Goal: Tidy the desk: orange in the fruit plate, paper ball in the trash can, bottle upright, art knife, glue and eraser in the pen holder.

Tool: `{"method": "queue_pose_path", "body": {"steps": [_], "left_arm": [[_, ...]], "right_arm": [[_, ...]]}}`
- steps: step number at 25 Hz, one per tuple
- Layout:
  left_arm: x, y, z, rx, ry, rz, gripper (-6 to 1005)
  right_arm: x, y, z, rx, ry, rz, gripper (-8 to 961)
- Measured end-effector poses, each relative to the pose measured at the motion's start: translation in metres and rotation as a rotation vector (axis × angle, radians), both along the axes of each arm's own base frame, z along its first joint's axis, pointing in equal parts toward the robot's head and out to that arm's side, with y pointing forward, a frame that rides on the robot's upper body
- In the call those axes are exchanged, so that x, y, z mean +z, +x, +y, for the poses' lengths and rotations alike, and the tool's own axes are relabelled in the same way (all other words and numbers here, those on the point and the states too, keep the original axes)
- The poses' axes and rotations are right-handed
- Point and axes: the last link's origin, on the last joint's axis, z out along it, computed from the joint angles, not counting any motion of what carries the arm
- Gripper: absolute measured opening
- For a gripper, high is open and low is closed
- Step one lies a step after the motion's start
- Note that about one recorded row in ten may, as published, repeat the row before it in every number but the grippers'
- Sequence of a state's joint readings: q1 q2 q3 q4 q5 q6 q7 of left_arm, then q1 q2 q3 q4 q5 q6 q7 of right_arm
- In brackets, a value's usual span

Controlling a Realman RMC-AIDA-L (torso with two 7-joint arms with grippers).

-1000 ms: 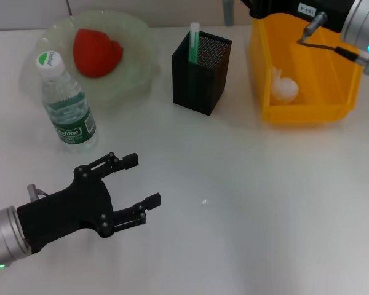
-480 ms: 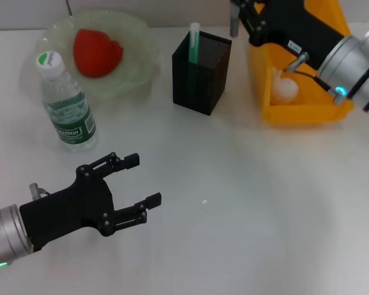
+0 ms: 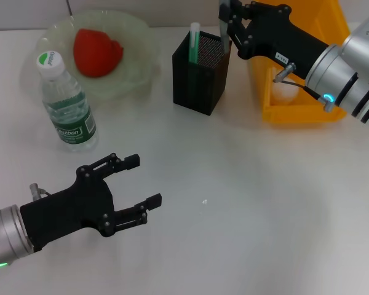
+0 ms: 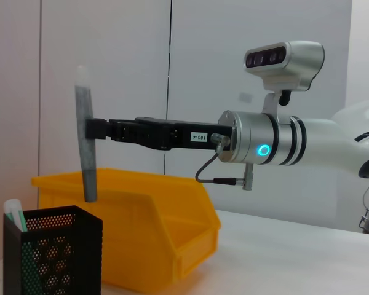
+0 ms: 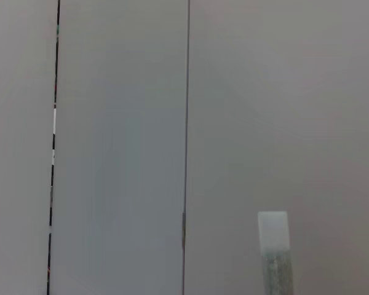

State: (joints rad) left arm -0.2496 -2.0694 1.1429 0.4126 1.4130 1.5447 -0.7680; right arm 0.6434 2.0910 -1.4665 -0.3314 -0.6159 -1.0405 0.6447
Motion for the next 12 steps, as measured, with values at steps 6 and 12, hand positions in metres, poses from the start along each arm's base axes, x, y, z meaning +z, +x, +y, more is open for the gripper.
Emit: {"method": "queue_pose_path", "body": {"steps": [6, 12], "left_arm": [[0.0001, 0.0008, 0.0007, -0.004, 0.000, -0.001, 811], [0.0005, 0.0011, 0.0009, -0.006, 0.002, -0.002, 810]], "right_arm": [[-0.0052, -0.0008, 0.0004, 0.011, -0.022, -0.039, 153], [-0.0079, -0.0010, -0.0015, 0.022, -0.037, -0.052, 218]]}}
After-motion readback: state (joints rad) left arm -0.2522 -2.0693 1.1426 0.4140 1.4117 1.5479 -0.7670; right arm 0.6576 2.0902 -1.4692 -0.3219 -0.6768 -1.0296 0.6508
